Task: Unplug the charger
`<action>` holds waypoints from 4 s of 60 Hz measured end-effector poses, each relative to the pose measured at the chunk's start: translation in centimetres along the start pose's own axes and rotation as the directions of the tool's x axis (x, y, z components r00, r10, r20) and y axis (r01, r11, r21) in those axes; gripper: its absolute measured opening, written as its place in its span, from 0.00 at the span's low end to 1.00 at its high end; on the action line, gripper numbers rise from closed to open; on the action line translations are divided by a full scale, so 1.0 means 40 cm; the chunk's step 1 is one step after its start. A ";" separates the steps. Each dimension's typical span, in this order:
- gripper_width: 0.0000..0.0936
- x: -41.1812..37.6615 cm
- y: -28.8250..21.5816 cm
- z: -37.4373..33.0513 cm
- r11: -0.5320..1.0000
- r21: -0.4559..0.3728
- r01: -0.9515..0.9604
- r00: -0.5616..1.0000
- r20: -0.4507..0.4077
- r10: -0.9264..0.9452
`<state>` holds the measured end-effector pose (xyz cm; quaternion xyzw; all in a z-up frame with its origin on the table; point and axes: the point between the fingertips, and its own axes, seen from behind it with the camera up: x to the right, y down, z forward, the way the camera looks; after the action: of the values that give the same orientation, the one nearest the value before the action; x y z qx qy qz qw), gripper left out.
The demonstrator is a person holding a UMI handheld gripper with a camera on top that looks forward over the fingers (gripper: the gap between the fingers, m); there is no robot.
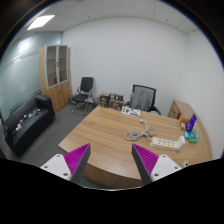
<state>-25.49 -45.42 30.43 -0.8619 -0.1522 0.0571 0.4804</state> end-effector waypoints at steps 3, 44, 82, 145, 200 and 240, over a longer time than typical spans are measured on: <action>0.92 0.006 0.009 0.005 1.000 -0.009 -0.004 1.000 -0.007 0.004; 0.92 0.787 0.435 0.231 0.970 -0.106 -0.217 0.909 -0.385 0.161; 0.25 1.312 0.357 0.723 0.978 0.019 -0.209 0.910 -0.363 0.201; 0.23 1.605 0.457 0.683 0.797 0.112 -0.594 0.761 -0.245 0.601; 0.92 1.233 0.341 0.143 0.953 -0.018 -0.303 0.816 -0.522 0.250; 0.92 0.777 0.318 -0.179 0.974 -0.018 -0.225 0.837 -0.516 0.184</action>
<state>8.33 -47.64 24.97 -0.8753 0.0713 -0.1283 0.4608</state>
